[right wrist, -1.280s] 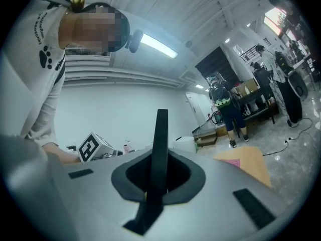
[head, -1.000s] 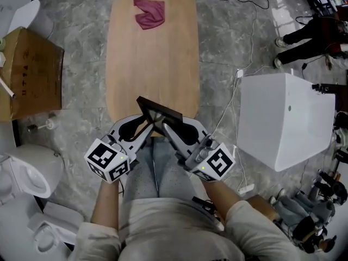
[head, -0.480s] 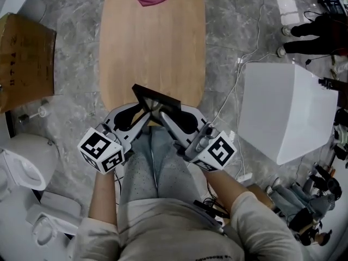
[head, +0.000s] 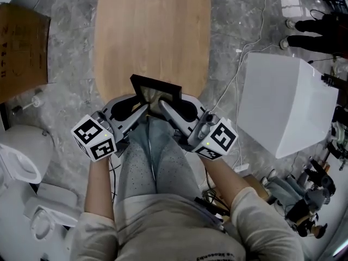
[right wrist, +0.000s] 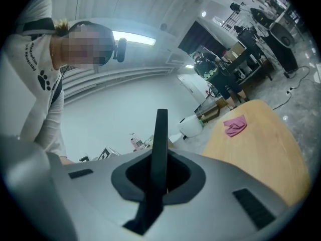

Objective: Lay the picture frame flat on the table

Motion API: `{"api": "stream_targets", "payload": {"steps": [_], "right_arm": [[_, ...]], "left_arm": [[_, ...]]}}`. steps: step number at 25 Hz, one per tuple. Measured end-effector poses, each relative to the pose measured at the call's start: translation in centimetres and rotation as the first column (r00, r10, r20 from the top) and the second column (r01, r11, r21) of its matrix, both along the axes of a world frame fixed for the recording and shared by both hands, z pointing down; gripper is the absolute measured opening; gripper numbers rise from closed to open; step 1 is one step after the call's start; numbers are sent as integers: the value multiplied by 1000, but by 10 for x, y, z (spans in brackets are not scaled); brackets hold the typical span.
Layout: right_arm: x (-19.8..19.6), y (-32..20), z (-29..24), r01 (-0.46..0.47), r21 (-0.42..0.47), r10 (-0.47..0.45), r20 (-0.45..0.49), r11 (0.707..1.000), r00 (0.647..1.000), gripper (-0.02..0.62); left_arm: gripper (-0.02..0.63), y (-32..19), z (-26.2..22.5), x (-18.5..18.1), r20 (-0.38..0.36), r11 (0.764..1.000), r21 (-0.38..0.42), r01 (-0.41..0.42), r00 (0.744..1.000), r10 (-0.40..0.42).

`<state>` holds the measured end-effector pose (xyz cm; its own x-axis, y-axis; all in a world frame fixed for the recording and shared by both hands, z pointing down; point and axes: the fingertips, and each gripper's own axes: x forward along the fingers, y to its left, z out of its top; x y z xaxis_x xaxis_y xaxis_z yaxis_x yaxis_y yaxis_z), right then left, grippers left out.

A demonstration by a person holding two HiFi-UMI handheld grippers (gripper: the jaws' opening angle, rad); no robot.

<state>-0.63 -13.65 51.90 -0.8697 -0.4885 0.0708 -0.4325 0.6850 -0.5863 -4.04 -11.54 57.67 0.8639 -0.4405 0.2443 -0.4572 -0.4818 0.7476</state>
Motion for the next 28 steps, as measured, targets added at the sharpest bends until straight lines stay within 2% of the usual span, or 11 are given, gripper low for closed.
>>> {"api": "stream_targets", "payload": {"steps": [3,10,19,28], "right_arm": [[-1,1,10,16,-26,-15,10,1000,1000,26],[0,1,37,14,-89,-11,28,996,1000,26],[2,1,84,21,-203,-14,36,979,999,27],[7,7,114,-3,-243,-5,-32,970,999,76]], "left_arm": [[115,2,7,1,-12,999,-22,-26,1000,26],[120,5,33,-1,11,995,-93,-32,999,33],[98,15,71,-3,57,973,-227,-28,998,42],[83,24,88,-1,60,957,-290,-26,997,46]]}}
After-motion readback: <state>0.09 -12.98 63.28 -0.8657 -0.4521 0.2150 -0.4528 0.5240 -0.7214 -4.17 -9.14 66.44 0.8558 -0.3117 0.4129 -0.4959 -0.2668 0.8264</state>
